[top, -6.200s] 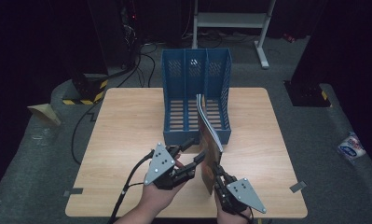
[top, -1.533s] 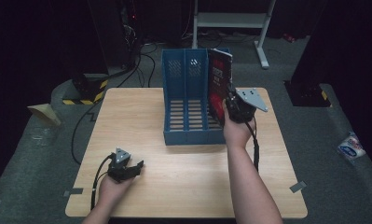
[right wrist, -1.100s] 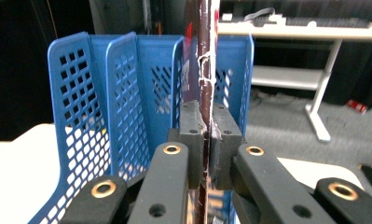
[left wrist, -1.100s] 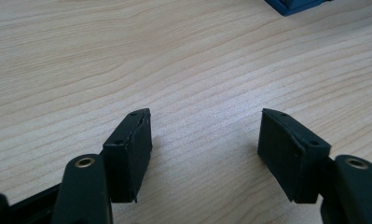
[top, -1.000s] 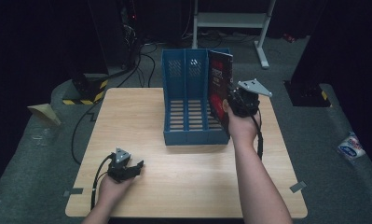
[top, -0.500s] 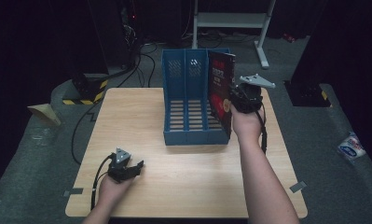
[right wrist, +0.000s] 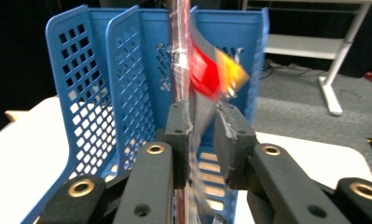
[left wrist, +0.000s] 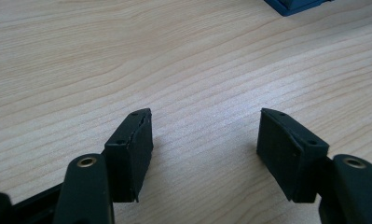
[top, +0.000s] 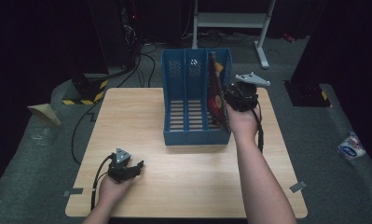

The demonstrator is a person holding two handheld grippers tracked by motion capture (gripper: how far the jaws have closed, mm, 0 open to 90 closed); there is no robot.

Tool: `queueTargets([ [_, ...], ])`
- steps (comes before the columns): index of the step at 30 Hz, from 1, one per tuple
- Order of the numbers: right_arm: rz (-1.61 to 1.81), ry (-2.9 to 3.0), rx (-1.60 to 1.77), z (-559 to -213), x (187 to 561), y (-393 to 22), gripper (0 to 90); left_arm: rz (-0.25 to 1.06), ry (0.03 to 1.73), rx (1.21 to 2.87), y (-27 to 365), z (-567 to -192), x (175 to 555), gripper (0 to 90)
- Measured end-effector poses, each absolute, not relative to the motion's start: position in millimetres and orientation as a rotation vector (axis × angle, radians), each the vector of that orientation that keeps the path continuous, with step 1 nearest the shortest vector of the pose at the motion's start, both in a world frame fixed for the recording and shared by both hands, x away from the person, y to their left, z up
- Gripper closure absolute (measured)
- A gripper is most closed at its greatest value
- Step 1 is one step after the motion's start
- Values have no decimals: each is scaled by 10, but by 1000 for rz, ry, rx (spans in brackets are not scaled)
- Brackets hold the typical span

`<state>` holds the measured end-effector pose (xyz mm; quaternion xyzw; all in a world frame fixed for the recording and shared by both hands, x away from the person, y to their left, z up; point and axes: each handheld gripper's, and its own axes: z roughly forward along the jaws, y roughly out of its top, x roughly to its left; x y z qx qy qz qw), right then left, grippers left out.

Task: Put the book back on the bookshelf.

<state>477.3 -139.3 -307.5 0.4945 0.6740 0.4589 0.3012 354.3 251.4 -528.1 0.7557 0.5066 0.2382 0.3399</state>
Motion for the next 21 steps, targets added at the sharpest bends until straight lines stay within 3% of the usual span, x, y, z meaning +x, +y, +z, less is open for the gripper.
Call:
queueTargets([
  [9, 1174, 1808, 1313, -3175, 4942, -1181, 595, 618, 1318, 1964, 2513, -5283, 3544, 362],
  [21, 1114, 1846, 1335, -3097, 5391, -1131, 560, 611, 1316, 1968, 2517, -5280, 3545, 362],
])
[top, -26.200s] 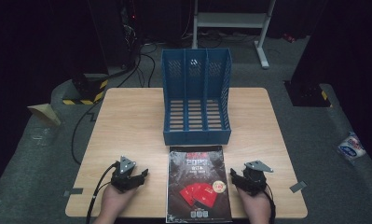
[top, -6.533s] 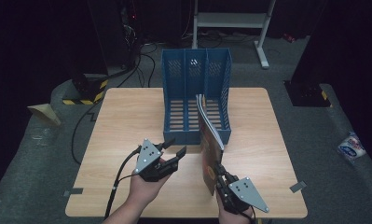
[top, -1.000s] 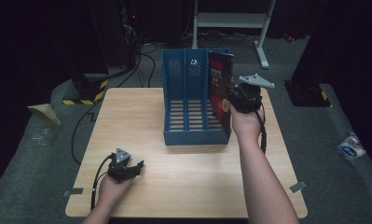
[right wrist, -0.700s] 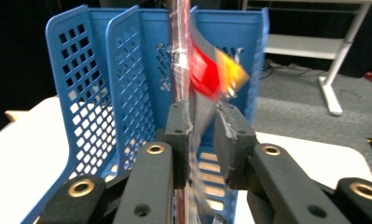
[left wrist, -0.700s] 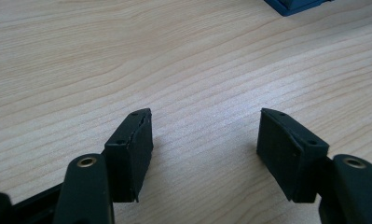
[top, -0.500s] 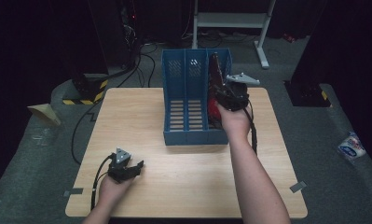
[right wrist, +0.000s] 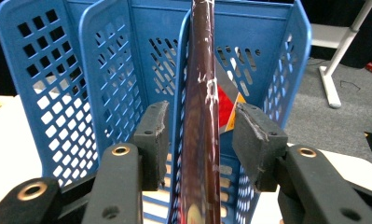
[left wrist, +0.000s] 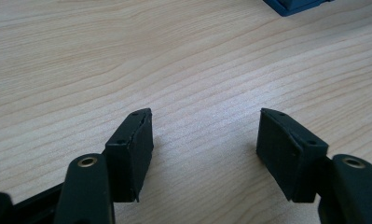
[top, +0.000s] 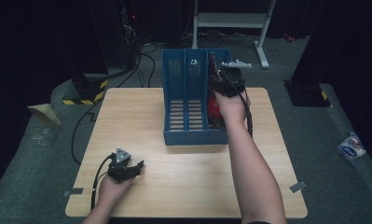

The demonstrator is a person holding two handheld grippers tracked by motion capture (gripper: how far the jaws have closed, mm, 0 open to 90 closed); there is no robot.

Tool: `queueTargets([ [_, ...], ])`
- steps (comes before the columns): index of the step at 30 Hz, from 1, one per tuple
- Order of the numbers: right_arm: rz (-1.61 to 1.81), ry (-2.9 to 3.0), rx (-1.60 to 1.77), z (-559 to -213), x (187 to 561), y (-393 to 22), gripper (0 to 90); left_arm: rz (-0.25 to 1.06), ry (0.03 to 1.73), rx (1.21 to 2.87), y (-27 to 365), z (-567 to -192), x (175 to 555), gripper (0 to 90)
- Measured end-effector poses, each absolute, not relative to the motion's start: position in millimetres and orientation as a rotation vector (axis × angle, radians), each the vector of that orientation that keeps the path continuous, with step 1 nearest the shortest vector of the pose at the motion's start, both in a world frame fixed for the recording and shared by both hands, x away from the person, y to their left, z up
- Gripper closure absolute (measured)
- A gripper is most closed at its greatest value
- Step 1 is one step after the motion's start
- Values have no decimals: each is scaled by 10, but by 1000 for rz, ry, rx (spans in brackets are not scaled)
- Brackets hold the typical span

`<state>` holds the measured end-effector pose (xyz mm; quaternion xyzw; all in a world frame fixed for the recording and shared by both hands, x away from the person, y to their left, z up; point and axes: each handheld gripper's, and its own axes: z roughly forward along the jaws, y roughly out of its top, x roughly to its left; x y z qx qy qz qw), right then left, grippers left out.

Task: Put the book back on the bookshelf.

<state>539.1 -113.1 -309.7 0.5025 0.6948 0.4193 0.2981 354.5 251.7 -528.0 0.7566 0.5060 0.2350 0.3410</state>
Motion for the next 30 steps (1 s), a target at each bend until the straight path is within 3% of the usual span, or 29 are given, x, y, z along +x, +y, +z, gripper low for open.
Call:
queueTargets([
  [6, 1065, 1920, 1384, -3085, 5634, -1083, 566, 610, 1315, 1969, 2517, -5280, 3545, 363],
  [18, 1017, 1937, 1367, -3014, 5755, -1029, 851, 611, 1305, 1972, 2518, -5282, 3549, 363],
  [30, 1162, 1799, 1253, -2847, 5334, -1191, 867, 611, 1304, 1973, 2517, -5282, 3548, 363],
])
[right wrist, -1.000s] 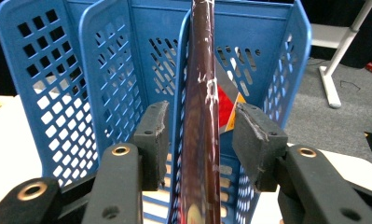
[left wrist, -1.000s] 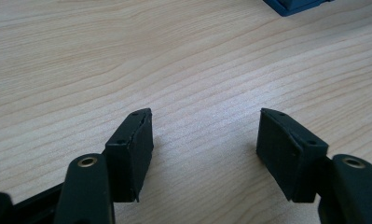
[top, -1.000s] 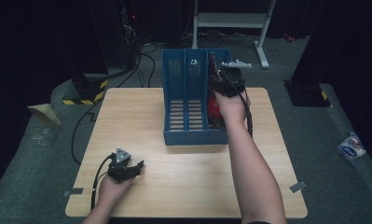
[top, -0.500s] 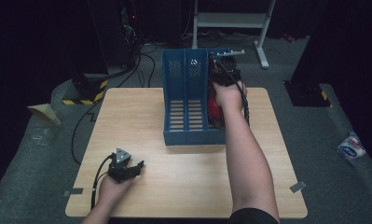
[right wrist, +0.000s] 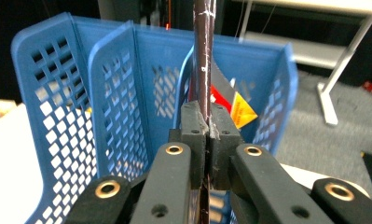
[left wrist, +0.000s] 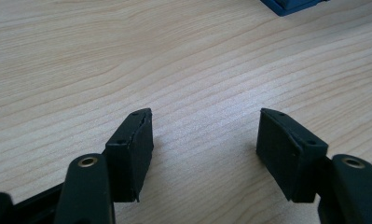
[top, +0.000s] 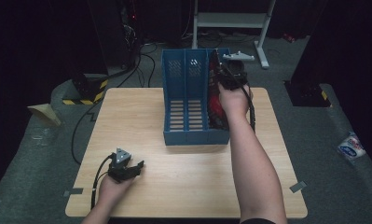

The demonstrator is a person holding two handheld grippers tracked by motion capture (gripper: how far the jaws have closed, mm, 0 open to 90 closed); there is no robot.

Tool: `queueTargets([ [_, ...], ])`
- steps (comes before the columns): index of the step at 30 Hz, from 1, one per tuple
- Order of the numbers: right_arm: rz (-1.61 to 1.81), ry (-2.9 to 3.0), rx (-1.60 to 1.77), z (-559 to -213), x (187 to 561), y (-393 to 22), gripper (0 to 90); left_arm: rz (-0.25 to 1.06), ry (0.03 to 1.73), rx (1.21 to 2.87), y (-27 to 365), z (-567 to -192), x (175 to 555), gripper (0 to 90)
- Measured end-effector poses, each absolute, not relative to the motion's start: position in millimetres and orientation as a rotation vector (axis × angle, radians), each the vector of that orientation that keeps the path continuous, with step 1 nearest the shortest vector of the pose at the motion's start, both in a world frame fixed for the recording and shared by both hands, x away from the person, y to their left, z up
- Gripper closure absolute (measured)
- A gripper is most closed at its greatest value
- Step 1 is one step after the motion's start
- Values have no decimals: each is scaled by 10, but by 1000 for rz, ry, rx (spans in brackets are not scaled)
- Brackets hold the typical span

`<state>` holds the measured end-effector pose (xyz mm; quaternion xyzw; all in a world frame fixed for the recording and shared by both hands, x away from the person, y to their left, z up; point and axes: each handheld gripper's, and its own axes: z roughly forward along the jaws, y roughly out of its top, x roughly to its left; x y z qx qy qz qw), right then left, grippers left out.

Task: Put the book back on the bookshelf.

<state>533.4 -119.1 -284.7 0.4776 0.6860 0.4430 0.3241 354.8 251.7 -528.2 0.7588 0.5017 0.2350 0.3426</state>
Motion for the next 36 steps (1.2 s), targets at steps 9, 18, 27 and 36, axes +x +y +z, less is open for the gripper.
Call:
queueTargets([
  [9, 1318, 1588, 1136, -2733, 4926, -1379, 869, 609, 1309, 1968, 2513, -5283, 3546, 362],
  [18, 1472, 1420, 1040, -2686, 4667, -1401, 869, 616, 1311, 1970, 2515, -5282, 3544, 361],
  [27, 1524, 1285, 997, -2762, 4745, -1382, 869, 626, 1320, 1969, 2522, -5279, 3531, 362],
  [36, 1545, 1229, 1000, -3296, 4894, -1417, 869, 628, 1320, 1969, 2521, -5279, 3530, 362],
])
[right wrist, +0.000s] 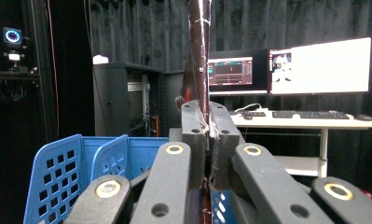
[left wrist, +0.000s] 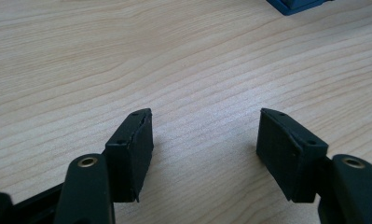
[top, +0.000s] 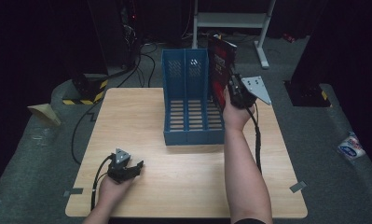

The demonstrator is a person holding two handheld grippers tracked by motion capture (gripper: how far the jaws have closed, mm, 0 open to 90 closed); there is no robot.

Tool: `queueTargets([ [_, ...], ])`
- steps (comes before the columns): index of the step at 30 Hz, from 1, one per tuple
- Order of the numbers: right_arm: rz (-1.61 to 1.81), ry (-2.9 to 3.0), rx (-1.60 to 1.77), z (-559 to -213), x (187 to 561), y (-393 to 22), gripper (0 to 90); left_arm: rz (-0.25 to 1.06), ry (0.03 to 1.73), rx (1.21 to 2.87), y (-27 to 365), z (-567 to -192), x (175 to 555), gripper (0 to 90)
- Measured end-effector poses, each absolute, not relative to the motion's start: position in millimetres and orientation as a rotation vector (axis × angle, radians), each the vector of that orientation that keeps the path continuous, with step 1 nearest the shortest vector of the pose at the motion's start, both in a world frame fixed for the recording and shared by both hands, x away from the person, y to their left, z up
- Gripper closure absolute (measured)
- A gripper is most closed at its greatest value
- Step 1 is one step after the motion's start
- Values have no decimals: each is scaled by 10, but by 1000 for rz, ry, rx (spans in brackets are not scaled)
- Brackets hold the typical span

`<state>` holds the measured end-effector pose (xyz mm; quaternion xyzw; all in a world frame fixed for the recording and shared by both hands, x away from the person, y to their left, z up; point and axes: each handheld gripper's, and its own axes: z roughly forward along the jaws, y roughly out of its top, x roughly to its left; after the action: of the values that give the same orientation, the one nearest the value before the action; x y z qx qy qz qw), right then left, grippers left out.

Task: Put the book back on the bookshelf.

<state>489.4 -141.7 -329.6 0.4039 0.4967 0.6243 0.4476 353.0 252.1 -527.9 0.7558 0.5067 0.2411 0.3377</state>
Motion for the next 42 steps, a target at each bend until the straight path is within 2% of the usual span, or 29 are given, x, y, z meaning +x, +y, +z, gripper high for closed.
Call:
queueTargets([
  [10, 1518, 1327, 1027, -3457, 4862, -1472, 867, 617, 1330, 1961, 2525, -5280, 3541, 363],
  [15, 1501, 1349, 1030, -3431, 4854, -1440, 862, 616, 1330, 1957, 2525, -5282, 3541, 363],
  [42, 1132, 1959, 1266, -2756, 5164, -1435, 867, 615, 1324, 1963, 2531, -5280, 3560, 363],
])
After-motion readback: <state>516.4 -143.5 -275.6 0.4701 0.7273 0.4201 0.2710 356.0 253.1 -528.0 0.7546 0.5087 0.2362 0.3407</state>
